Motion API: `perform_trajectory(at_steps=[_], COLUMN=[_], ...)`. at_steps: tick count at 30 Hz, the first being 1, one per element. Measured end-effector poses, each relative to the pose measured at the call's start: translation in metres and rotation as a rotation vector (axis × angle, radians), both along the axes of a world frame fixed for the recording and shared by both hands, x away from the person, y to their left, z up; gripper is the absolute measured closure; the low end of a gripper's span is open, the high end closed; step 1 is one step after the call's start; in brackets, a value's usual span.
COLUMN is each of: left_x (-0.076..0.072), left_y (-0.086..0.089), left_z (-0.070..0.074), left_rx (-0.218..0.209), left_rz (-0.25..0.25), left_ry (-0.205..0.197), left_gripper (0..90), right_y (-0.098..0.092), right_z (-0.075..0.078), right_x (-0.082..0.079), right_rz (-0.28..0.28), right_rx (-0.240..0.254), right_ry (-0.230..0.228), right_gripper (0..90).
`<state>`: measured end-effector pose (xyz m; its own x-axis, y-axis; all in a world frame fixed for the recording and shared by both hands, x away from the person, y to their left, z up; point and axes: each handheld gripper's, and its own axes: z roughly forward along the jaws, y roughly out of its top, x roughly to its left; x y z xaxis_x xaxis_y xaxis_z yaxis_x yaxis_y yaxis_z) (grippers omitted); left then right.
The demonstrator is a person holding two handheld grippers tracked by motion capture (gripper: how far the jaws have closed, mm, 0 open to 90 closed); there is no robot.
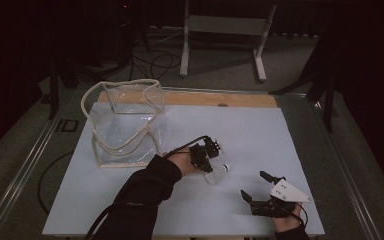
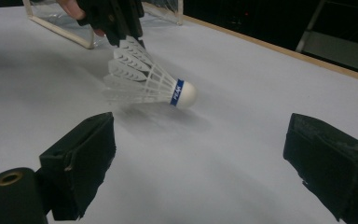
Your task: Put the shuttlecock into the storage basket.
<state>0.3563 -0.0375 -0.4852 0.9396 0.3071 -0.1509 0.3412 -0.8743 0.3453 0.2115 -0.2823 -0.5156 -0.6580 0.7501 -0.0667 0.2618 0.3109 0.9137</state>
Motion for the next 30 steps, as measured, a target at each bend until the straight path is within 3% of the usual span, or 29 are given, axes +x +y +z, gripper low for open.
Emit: perform_trajectory(at_steps=[17, 30], left_x=[-0.019, -0.032], left_y=[0.019, 0.030], left_z=[0.024, 0.050], left_rx=[0.041, 0.029], left_rz=[-0.099, -0.153], left_ry=[0.007, 0.016], left_gripper=[90.0, 90.0], right_y=[0.003, 0.007], right_z=[-0.001, -0.002], right_x=[0.000, 0.000], right_rz=[0.022, 0.051], right_rx=[-0.008, -0.020], right_ry=[0.006, -0.003], right_gripper=[9.1, 9.1])
